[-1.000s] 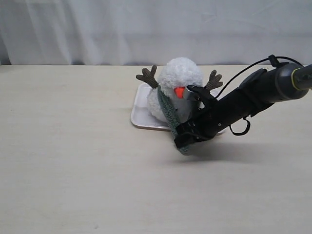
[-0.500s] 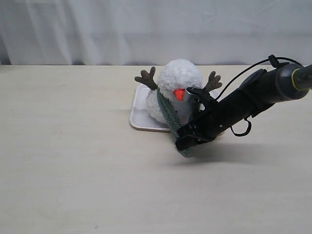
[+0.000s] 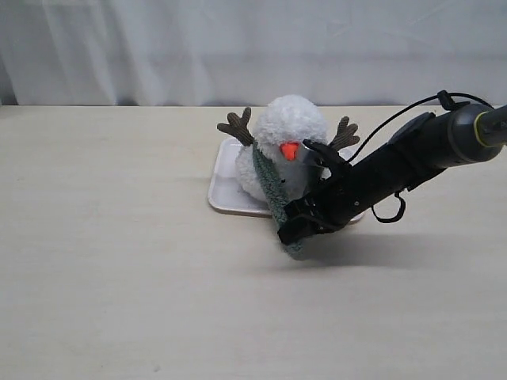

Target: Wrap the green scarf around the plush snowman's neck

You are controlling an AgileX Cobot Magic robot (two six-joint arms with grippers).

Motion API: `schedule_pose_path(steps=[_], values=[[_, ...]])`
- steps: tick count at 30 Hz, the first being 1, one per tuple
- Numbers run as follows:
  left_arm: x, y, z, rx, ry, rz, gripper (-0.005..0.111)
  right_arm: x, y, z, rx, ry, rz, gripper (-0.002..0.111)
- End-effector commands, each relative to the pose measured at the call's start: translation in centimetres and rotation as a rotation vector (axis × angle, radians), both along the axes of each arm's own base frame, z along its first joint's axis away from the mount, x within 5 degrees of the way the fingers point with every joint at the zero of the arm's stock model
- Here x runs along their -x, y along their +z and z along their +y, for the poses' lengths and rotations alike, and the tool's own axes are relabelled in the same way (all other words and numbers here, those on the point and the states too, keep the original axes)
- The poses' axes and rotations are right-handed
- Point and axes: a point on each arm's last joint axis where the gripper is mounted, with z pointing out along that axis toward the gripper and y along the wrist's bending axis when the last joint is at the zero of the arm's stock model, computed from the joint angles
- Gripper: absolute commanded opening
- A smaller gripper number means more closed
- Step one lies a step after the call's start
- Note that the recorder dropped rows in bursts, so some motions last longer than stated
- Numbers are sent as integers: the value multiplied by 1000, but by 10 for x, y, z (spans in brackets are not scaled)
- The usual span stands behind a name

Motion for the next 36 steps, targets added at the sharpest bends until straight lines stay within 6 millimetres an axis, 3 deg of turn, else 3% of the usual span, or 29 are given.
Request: schedule_pose_path(steps=[1, 6, 11, 18, 30, 36], values=[[0, 1, 0, 4, 2, -14, 0, 3, 10, 0, -17, 4, 7, 28], [0, 1, 0, 4, 2, -14, 0, 2, 13, 0, -19, -34, 32, 55], [0, 1, 0, 4, 2, -14, 0, 3, 13, -1, -8, -50, 53, 67], [0, 1, 0, 4, 2, -12, 0, 7, 9, -6, 58, -48, 105, 68], [0, 1, 0, 4, 2, -12, 0, 24, 20, -2, -6, 83, 231, 68], [0, 1, 0, 4, 2, -12, 0, 22, 38, -19, 226, -24, 182, 68]])
